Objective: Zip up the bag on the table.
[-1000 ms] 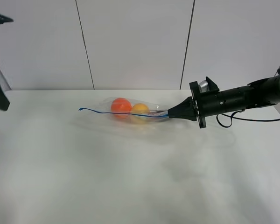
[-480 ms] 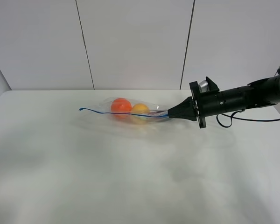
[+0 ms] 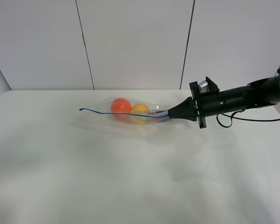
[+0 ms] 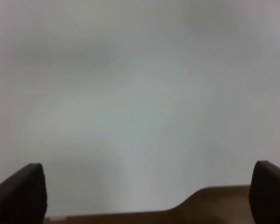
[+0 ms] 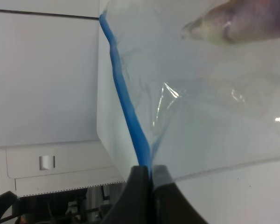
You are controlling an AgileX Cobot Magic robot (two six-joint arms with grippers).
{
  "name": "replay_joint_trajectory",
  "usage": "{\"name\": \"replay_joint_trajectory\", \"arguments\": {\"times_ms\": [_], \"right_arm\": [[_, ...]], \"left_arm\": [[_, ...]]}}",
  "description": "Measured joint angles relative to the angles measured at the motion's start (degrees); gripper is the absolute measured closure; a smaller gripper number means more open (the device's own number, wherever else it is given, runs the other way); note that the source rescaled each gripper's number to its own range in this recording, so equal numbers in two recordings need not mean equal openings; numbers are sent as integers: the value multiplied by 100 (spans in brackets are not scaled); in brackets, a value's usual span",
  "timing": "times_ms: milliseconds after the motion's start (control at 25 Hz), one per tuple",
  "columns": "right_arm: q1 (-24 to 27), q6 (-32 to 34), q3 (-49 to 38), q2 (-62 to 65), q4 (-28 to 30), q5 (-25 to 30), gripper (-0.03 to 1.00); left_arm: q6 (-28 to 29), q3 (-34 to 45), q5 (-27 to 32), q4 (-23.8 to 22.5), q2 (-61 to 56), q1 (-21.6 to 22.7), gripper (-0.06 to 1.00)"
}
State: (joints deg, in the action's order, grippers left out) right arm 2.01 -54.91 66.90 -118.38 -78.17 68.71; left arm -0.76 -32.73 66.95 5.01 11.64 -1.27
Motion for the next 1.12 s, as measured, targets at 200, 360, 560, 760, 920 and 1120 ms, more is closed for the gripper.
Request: {"name": "replay_joint_trajectory", "arguments": {"times_ms": [200,360,560,760,920,1120], "right_arm": [[0,26,0,0,4,0,96],[0,144,0,0,95,12,66],[0,508,149,155,687,15,6],[0,1975,1140,566,2747,-53,-2],[0,3554,2057,872,5218,-106,-2],[0,4526,2660,1033,7223,39,-2]], "left_arm": [[0,0,0,0,-839,-120,-6],[0,7,27,5,-1191,-120,-6],[0,7,20,5,-1201,-120,-6],[0,7,20,5,-1201,-120,-6],[0,7,20,5,-1201,-120,-6],[0,7,16,5,-1201,-120,-6]]}}
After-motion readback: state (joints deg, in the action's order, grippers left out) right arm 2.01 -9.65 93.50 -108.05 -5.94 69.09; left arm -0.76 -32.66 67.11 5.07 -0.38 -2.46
